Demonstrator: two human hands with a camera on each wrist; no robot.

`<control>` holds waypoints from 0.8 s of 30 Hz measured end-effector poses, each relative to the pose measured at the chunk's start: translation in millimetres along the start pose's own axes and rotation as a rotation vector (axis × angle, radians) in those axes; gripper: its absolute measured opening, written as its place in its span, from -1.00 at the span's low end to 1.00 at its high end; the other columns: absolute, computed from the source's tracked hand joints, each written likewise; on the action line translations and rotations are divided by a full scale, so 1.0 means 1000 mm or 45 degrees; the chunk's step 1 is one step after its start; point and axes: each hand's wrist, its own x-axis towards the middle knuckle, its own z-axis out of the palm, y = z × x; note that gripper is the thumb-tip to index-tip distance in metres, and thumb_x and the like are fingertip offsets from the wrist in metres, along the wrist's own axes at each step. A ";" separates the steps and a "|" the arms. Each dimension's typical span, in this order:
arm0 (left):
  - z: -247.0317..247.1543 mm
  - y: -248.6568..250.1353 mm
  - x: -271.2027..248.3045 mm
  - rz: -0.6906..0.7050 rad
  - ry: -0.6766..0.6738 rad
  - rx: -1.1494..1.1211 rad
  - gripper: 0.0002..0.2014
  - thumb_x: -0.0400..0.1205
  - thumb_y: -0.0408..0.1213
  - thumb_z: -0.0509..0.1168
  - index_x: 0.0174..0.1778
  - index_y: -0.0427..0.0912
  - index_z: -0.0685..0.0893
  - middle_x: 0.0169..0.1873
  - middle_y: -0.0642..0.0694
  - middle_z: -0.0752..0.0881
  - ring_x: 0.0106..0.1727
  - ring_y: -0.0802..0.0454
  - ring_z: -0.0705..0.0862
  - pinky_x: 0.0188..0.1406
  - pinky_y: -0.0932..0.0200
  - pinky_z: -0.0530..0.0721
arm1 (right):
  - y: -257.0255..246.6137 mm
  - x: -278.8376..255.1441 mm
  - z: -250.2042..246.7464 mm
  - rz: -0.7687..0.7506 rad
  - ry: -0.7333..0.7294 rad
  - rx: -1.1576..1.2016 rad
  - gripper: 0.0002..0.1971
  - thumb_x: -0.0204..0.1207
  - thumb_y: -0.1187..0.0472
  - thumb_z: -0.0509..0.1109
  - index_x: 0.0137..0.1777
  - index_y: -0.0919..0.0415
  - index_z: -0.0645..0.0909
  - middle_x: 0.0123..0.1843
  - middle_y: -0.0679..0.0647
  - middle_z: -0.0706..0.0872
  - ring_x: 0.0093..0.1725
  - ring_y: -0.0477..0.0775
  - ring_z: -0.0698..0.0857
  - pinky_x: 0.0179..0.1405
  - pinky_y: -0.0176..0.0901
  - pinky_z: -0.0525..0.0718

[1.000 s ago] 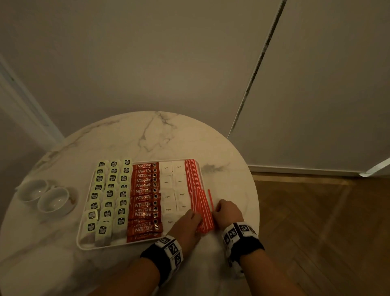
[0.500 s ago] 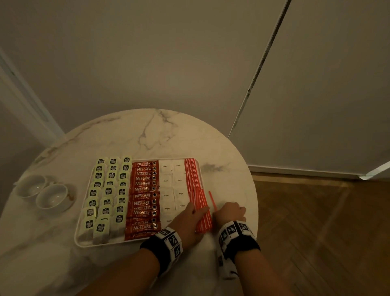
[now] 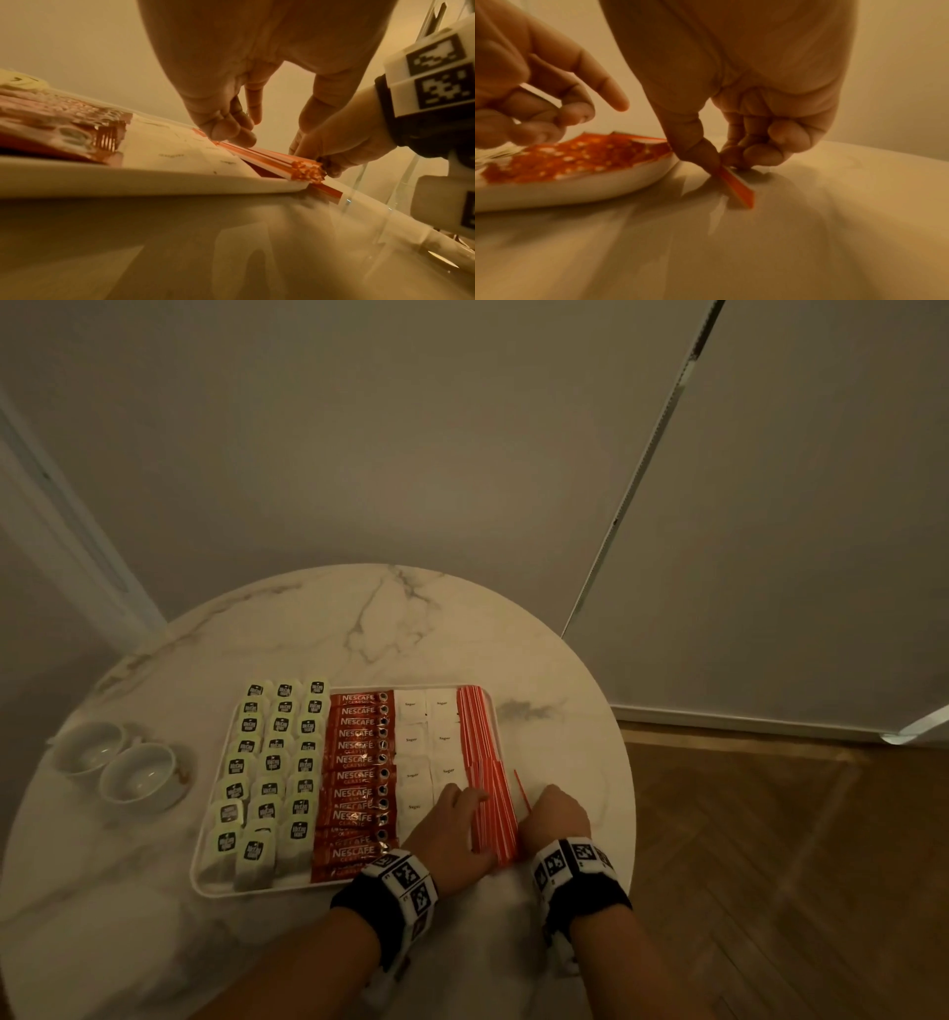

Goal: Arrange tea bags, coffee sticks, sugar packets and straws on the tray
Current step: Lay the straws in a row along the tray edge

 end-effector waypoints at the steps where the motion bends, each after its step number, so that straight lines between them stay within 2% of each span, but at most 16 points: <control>1: 0.000 0.000 -0.001 -0.003 -0.007 0.002 -0.27 0.48 0.02 0.41 0.52 0.04 0.21 0.28 0.03 0.35 0.07 0.14 0.54 0.09 0.27 0.59 | 0.001 0.003 -0.002 -0.006 -0.017 -0.007 -0.87 0.58 0.19 0.29 0.03 0.22 0.59 0.11 0.16 0.73 0.12 0.16 0.71 0.04 -0.11 0.64; 3: 0.000 0.002 -0.002 -0.016 -0.024 0.003 -0.27 0.48 0.04 0.42 0.51 0.05 0.22 0.30 0.04 0.35 0.15 0.08 0.54 0.19 0.20 0.60 | 0.000 0.012 -0.010 0.015 -0.065 0.049 -0.84 0.56 0.15 0.31 -0.04 0.23 0.66 0.05 0.17 0.75 0.05 0.15 0.72 -0.11 -0.17 0.59; 5: 0.001 0.004 -0.001 -0.034 -0.035 -0.011 -0.27 0.48 0.03 0.44 0.50 0.03 0.24 0.30 0.04 0.34 0.19 0.06 0.54 0.23 0.20 0.58 | -0.006 0.021 -0.019 0.016 -0.110 0.140 -0.76 0.56 0.10 0.33 -0.10 0.29 0.70 -0.04 0.20 0.76 -0.03 0.18 0.72 -0.18 -0.19 0.51; 7: 0.000 0.005 0.000 -0.054 -0.030 -0.028 -0.32 0.52 -0.04 0.41 0.50 0.01 0.26 0.30 0.03 0.35 0.17 0.07 0.54 0.23 0.21 0.59 | -0.017 0.029 -0.027 -0.031 -0.152 0.188 -0.72 0.56 0.11 0.33 -0.17 0.34 0.70 -0.21 0.18 0.71 -0.13 0.19 0.69 -0.20 -0.21 0.48; 10: -0.004 0.005 0.007 -0.088 0.041 -0.061 -0.47 0.59 -0.12 0.33 0.46 -0.02 0.33 0.27 0.02 0.38 0.03 0.14 0.54 0.11 0.24 0.62 | -0.039 0.042 -0.036 -0.082 -0.173 0.178 -0.73 0.51 0.22 0.35 -0.41 0.30 0.58 -0.46 0.10 0.56 -0.37 0.12 0.58 -0.31 -0.18 0.50; 12: -0.011 0.005 0.015 -0.112 0.119 -0.076 -0.56 0.61 -0.11 0.29 0.41 -0.01 0.38 0.23 0.03 0.40 -0.07 0.15 0.56 0.00 0.24 0.61 | -0.055 0.052 -0.041 -0.129 -0.201 0.167 -0.76 0.46 0.27 0.38 -0.43 0.31 0.60 -0.42 0.15 0.62 -0.40 0.10 0.59 -0.34 -0.19 0.56; 15: -0.024 0.006 0.029 -0.158 0.190 -0.076 -0.63 0.63 -0.12 0.25 0.35 -0.03 0.44 0.16 0.04 0.41 -0.09 0.15 0.56 -0.04 0.25 0.56 | -0.076 0.065 -0.049 -0.226 -0.232 0.122 -0.82 0.43 0.21 0.48 -0.24 0.36 0.71 -0.25 0.21 0.73 -0.26 0.09 0.66 -0.27 -0.19 0.60; 17: -0.032 0.006 0.038 -0.188 0.212 -0.056 -0.66 0.64 -0.14 0.22 0.34 -0.05 0.47 0.16 0.03 0.43 -0.06 0.14 0.55 -0.04 0.24 0.54 | -0.087 0.070 -0.050 -0.231 -0.210 0.131 -0.84 0.41 0.20 0.50 -0.28 0.30 0.66 -0.31 0.15 0.67 -0.31 0.09 0.65 -0.40 -0.23 0.53; 20: -0.043 0.005 0.051 -0.219 0.169 -0.017 -0.64 0.66 -0.19 0.17 0.40 -0.10 0.49 0.28 -0.04 0.46 0.10 0.11 0.54 0.05 0.26 0.47 | -0.097 0.078 -0.042 -0.190 -0.154 0.138 -0.80 0.44 0.19 0.43 -0.34 0.25 0.56 -0.38 0.09 0.60 -0.38 0.07 0.59 -0.54 -0.26 0.42; 24: -0.052 0.001 0.069 -0.259 0.104 0.059 -0.60 0.67 -0.24 0.15 0.45 -0.15 0.49 0.38 -0.11 0.45 0.37 -0.05 0.50 0.35 0.12 0.46 | -0.103 0.086 -0.035 -0.183 -0.120 0.141 -0.70 0.56 0.19 0.33 -0.39 0.22 0.44 -0.29 0.12 0.59 -0.36 0.08 0.56 -0.40 -0.23 0.49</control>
